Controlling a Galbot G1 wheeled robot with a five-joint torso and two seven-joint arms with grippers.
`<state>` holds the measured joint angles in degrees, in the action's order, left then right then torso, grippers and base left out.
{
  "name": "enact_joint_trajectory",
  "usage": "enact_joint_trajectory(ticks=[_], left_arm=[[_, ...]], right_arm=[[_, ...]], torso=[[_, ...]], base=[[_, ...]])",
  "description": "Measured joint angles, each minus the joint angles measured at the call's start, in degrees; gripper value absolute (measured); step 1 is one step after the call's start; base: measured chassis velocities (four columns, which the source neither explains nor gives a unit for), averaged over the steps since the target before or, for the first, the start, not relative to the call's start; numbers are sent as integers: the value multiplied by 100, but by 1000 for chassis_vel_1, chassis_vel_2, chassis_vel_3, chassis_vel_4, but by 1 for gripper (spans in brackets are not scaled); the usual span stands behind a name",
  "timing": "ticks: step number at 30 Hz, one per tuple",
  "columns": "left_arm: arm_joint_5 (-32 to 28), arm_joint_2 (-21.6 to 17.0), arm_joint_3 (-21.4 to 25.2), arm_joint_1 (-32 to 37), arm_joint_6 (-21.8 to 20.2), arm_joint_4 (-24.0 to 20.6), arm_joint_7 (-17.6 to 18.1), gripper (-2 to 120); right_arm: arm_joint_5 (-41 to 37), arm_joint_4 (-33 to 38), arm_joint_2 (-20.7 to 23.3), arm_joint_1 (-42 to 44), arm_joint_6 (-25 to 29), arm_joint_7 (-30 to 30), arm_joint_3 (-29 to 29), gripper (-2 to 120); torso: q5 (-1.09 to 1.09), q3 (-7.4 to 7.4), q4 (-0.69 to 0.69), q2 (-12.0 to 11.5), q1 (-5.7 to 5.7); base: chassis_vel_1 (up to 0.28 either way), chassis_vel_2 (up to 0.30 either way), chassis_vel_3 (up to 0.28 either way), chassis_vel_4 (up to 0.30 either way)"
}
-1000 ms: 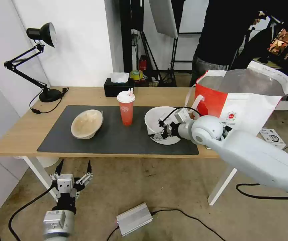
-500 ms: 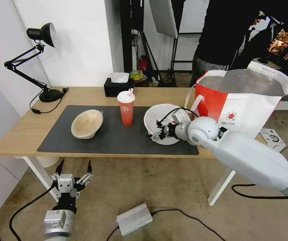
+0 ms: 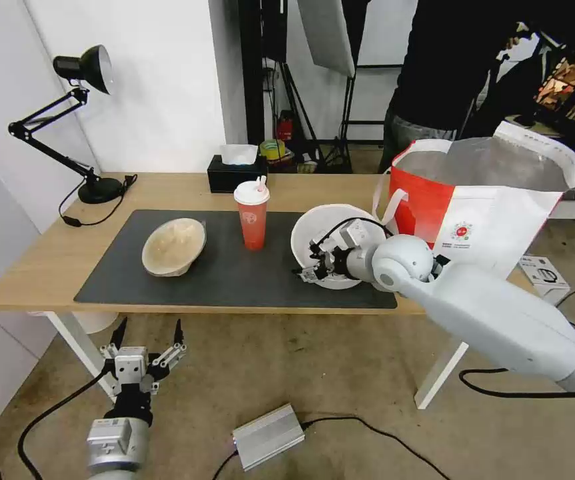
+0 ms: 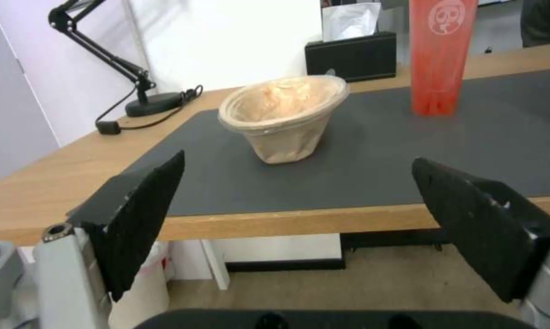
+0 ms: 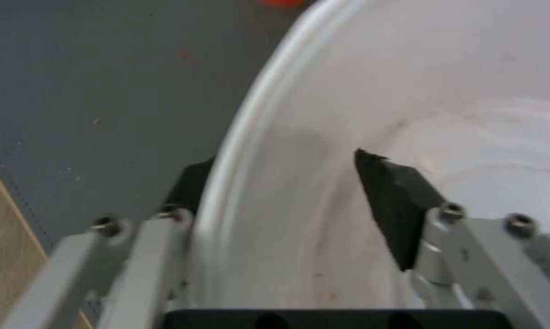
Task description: Pick up the trash from the table and place it into the takeout bag.
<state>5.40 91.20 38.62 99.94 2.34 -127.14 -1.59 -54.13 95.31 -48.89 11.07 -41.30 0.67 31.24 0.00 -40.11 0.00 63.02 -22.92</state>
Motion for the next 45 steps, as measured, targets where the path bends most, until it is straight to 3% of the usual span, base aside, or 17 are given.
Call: enact_joint_trajectory(ticks=[1,5,9,10,12,29,45], left_arm=[[-1,0,0,1,0,-7,1,100],[-2,0,2,3,0,-14,2,100],[-2,0,2,4,0,-15,2,100],[-3,0,1,5,0,-17,2,100],[-3,0,1,6,0,-23,3,100],[-3,1,4,21,0,-37,7,100],[0,2,-13,40,0,-81,7,100]], right_arm=[[-6,7,2,-1,0,-6,0,41],[-16,35,13,-11,1,-17,0,26],[-19,36,15,-18,1,-21,1,21],[-38,43,16,-29,1,-33,4,10],[-55,48,16,-37,1,-53,5,1],[-219,176,35,-31,0,-237,18,0],[-433,948,406,-156,-1,-328,147,0]], torso=[[0,0,-1,0,0],[0,0,0,0,0],[0,0,0,0,0],[0,0,0,0,0],[-1,1,-1,0,0],[0,0,0,0,0],[1,0,0,1,0]], base=[[0,0,0,0],[0,0,0,0],[0,0,0,0],[0,0,0,0],[0,0,0,0],[0,0,0,0],[0,0,0,0]])
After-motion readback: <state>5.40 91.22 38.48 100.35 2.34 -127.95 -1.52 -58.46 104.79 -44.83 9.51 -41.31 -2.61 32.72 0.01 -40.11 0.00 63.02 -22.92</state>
